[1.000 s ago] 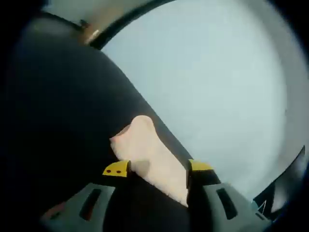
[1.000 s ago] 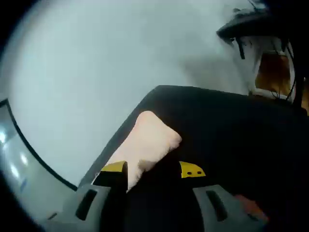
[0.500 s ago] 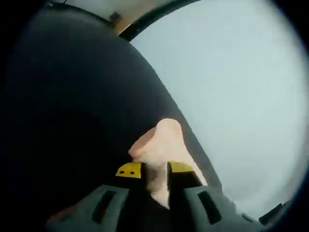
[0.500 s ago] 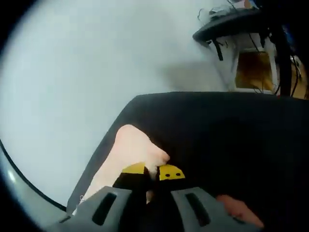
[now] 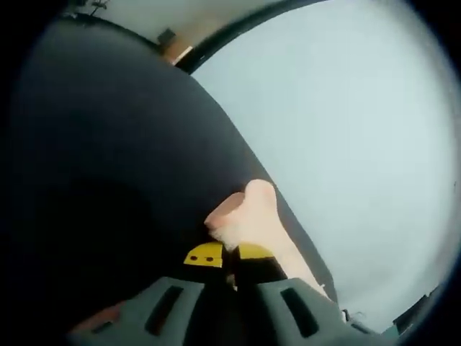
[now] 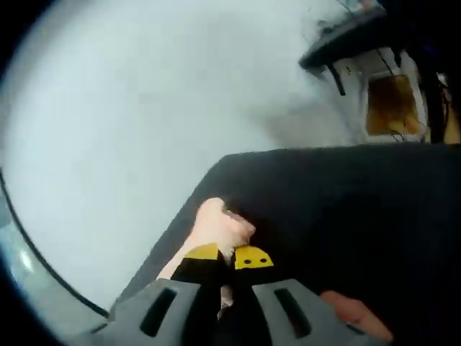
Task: Fold the towel on the table until its edges align and the towel forms a compact rectangular stack.
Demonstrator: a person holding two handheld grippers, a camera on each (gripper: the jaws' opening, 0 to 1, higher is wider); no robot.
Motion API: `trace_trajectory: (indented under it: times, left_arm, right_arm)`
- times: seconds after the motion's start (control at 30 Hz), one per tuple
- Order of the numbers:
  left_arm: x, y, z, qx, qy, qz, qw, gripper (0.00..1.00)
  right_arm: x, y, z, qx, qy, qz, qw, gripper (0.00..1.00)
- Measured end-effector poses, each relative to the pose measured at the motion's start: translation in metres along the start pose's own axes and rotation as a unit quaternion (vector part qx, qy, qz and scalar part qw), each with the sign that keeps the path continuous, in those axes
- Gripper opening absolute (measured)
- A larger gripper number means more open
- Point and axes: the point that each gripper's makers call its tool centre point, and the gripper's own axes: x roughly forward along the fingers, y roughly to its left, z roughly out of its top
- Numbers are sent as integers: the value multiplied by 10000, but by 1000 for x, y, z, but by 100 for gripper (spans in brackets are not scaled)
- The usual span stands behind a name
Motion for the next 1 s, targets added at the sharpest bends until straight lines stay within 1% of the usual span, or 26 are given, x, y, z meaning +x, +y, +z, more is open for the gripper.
trace_trajectory:
  times: [0.03,0.07,0.1,0.13,0.17,0.2,0.23,0.3,0.37,0.43,0.5,0.57,0.63,0.67,0.7,0.73,0.77,0.83,0.87,0.93,0.97,1.0]
  left_arm:
    - [0,-1,-1,43,8,-28,10000,8]
    - [3,-1,1,49,2,-27,10000,8]
    - [3,-1,0,70,7,-36,10000,9]
    - [2,-1,-2,110,26,-49,9999,9]
    - [1,-1,-2,154,37,-70,9999,9]
    - [1,0,-2,155,37,-90,9998,9]
    - [0,-2,-2,142,31,-118,9998,9]
    - [0,-4,-3,141,16,-164,9998,9]
    - [1,-4,-2,124,6,-186,9997,9]
    - [2,-4,-1,143,12,-206,9997,9]
    - [1,-4,-2,172,13,-214,9996,9]
    - [2,-4,-1,202,8,-219,9996,9]
    - [2,-4,0,256,-20,-241,9994,9]
    - [3,-5,0,319,-23,-263,9991,9]
    - [3,-5,0,337,-20,-274,9991,9]
    - [2,-5,1,330,-22,-290,9990,9]
    - [2,-5,2,300,-29,-312,9991,9]
    - [1,-6,1,288,-41,-331,9990,9]
    - [2,-6,1,301,-44,-337,9990,9]
    - [2,-7,0,324,-47,-360,9988,9]
    - [1,-8,-1,332,-40,-383,9987,9]
    - [1,-8,-1,323,-38,-405,9986,9]
  right_arm:
    - [-2,12,-3,-348,13,128,9993,2]
    - [-4,26,-6,-813,0,288,9963,2]
    - [-6,39,-10,-1369,-27,429,9896,2]
    - [-9,50,-13,-1744,-105,473,9835,2]
    - [-12,61,-16,-1972,-191,536,9787,2]
    - [-12,71,-21,-2169,-194,583,9743,2]
    - [-12,78,-26,-2310,-181,597,9709,2]
    - [-10,91,-34,-2665,-222,696,9611,2]
    - [-11,103,-44,-3141,-221,771,9460,2]
    - [-16,118,-54,-3508,-261,938,9314,2]
    - [-15,131,-69,-3927,-174,1124,9126,2]
    - [-20,143,-83,-4334,-150,1260,8922,2]
    - [-25,155,-99,-4733,-62,1438,8691,2]
    - [-26,158,-106,-4850,-14,1489,8617,2]
    - [-28,163,-118,-5082,84,1602,8462,2]
    - [-29,166,-122,-5099,103,1631,8446,2]
    - [-30,168,-127,-5160,111,1645,8406,2]
    - [-32,173,-141,-5450,202,1733,8201,2]
    - [-32,177,-146,-5537,200,1772,8134,2]
    - [-34,184,-159,-5807,253,1887,7916,2]
    - [-35,186,-165,-5838,285,1916,7884,2]
    - [-36,189,-173,-5972,373,1997,7760,2]
